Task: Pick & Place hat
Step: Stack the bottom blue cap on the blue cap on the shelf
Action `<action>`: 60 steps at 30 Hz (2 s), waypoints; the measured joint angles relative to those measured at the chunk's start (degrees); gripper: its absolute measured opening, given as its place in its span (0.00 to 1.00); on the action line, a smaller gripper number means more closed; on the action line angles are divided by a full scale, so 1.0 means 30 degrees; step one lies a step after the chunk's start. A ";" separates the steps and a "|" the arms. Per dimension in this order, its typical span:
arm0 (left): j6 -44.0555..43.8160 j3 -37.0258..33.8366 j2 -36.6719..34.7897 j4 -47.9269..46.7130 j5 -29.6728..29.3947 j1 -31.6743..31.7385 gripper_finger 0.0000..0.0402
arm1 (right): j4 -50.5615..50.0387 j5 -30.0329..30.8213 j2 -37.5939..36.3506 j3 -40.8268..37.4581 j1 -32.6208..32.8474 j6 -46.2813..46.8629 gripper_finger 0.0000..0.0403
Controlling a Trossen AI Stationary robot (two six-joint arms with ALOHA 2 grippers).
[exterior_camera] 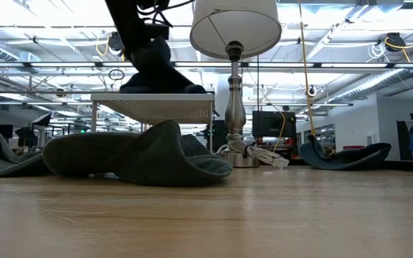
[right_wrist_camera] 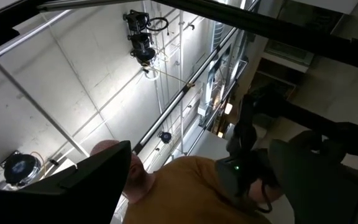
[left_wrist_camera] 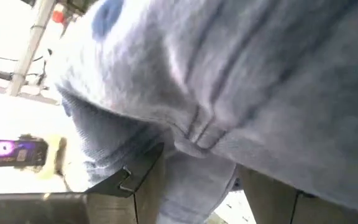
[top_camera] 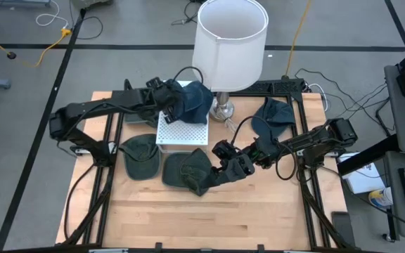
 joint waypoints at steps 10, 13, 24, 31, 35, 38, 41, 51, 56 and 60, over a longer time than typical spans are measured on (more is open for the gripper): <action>0.1241 0.0004 -0.0409 0.0144 0.1411 0.0073 0.54 | 0.0000 0.0000 0.0000 0.0000 0.0000 0.0007 0.93; 0.1633 0.0004 -0.0409 0.0086 0.1417 0.0073 0.59 | 0.0000 -0.0023 0.0000 0.0000 -0.0008 0.0007 0.93; 0.1602 0.0004 -0.0607 -0.1834 0.3302 0.0248 0.62 | -0.0007 -0.0503 0.0000 0.0000 -0.0022 -0.0096 0.93; 0.3165 -0.0003 -0.0500 -0.3560 0.4841 -0.0024 0.62 | -0.0212 -0.1385 0.0000 0.0000 -0.0036 -0.0182 0.93; 0.4771 0.0004 -0.0504 -0.3962 0.3448 -0.0254 0.60 | -0.0566 -0.1491 -0.0007 0.0000 -0.0039 -0.0561 0.93; 0.5293 -0.0003 -0.0588 -0.4179 0.1611 -0.0409 0.59 | -0.1181 -0.1501 -0.0007 0.0000 -0.0292 -0.1787 0.93; 0.5415 -0.0003 -0.0671 -0.4295 0.0673 -0.0626 0.58 | -0.2500 -0.0918 -0.0007 0.0000 -0.0767 -0.4205 0.93; 0.3469 0.0001 -0.0649 -0.4283 0.1453 -0.0663 0.53 | -0.8025 0.8711 -0.0015 -0.0231 -0.1869 -0.5785 0.93; 0.3014 -0.0003 -0.0649 -0.4261 0.1444 -0.0641 0.51 | -0.6973 1.3883 -0.0013 -0.1691 -0.1715 -0.5586 0.93; 0.2597 -0.0003 -0.0649 -0.3995 0.1452 -0.0641 0.49 | -0.4843 1.7757 -0.0023 -0.2739 -0.1836 -0.4240 0.93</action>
